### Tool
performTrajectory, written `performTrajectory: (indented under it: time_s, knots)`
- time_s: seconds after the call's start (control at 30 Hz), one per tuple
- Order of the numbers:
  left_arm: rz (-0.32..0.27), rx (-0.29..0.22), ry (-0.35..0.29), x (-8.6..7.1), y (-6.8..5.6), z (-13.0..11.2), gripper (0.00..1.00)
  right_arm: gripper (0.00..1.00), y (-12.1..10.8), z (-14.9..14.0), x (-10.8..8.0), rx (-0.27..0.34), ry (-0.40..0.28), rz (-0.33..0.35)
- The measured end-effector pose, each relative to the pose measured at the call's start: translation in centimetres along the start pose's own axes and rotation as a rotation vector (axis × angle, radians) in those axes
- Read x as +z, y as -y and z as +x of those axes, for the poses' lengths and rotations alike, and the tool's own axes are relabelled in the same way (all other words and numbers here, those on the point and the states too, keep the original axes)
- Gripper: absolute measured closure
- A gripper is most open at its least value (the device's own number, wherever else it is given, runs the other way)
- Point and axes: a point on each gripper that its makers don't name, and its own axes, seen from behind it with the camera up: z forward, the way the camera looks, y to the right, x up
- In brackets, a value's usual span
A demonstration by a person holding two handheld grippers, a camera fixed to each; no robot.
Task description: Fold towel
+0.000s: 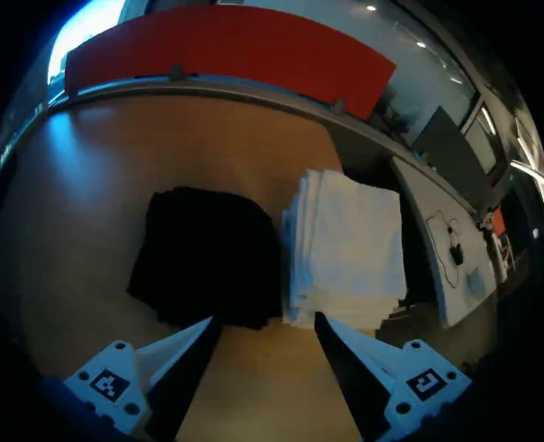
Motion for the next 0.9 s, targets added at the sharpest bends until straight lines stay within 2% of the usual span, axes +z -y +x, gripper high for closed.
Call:
performTrajectory:
  time_s: [0.2, 0.5, 0.67, 0.9]
  knots:
    - [0.004, -0.015, -0.015, 0.2, 0.3, 0.6, 0.23, 0.04, 0.8, 2.4, -0.8, 0.042, -0.099, -0.005]
    - [0.016, -0.026, -0.06, 0.5, 0.8, 2.3, 0.22, 0.04, 2.8, 7.0, -2.6, 0.109, -0.294, 0.007]
    - [0.027, -0.025, -0.091, 0.7, 1.1, 3.6, 0.23, 0.04, 3.8, 9.8, -4.2, 0.156, -0.411, 0.016]
    - [0.039, -0.037, -0.134, 1.0, 1.5, 5.2, 0.23, 0.04, 3.7, 13.8, -7.1, 0.24, -0.589, 0.0]
